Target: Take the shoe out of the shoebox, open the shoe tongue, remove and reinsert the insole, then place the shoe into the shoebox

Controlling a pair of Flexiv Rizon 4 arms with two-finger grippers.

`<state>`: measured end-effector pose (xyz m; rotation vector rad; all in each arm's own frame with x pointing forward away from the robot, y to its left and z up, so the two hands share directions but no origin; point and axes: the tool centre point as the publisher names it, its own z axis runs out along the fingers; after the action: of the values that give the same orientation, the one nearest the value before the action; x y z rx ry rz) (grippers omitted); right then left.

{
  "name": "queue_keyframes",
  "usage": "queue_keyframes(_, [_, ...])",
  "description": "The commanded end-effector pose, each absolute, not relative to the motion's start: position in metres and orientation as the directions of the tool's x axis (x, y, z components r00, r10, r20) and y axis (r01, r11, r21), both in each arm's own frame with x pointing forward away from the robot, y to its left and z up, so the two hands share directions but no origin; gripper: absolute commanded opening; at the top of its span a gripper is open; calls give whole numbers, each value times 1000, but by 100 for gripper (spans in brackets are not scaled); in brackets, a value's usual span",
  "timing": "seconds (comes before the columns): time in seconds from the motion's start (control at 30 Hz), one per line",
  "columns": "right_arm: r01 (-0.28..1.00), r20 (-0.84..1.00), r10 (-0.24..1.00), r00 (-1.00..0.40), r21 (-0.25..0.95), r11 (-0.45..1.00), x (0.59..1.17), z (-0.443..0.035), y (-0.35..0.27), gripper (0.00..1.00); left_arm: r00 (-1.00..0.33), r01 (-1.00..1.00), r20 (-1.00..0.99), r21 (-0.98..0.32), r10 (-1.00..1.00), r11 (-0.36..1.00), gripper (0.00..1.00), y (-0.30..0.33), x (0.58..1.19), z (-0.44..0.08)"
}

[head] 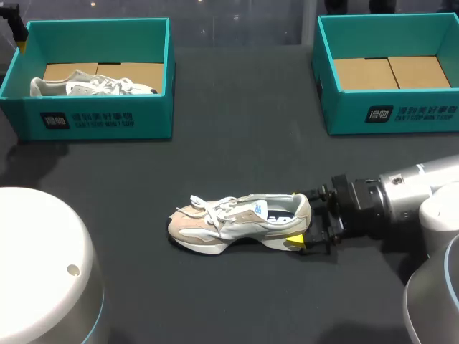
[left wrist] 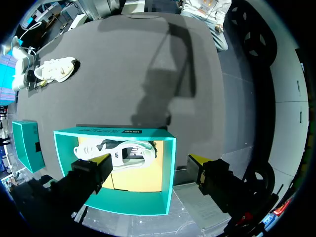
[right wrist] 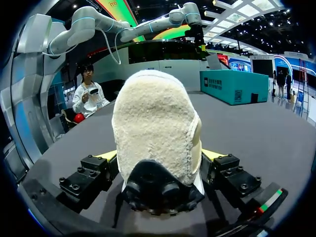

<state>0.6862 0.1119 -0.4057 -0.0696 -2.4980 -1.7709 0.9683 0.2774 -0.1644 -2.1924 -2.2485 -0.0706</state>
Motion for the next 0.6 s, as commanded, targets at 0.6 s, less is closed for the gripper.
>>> queue_keyframes(0.6, [62, 68, -5, -998, 942, 330, 686, -409, 120, 100, -25, 999, 34, 34, 999, 24, 100, 278, 967, -164])
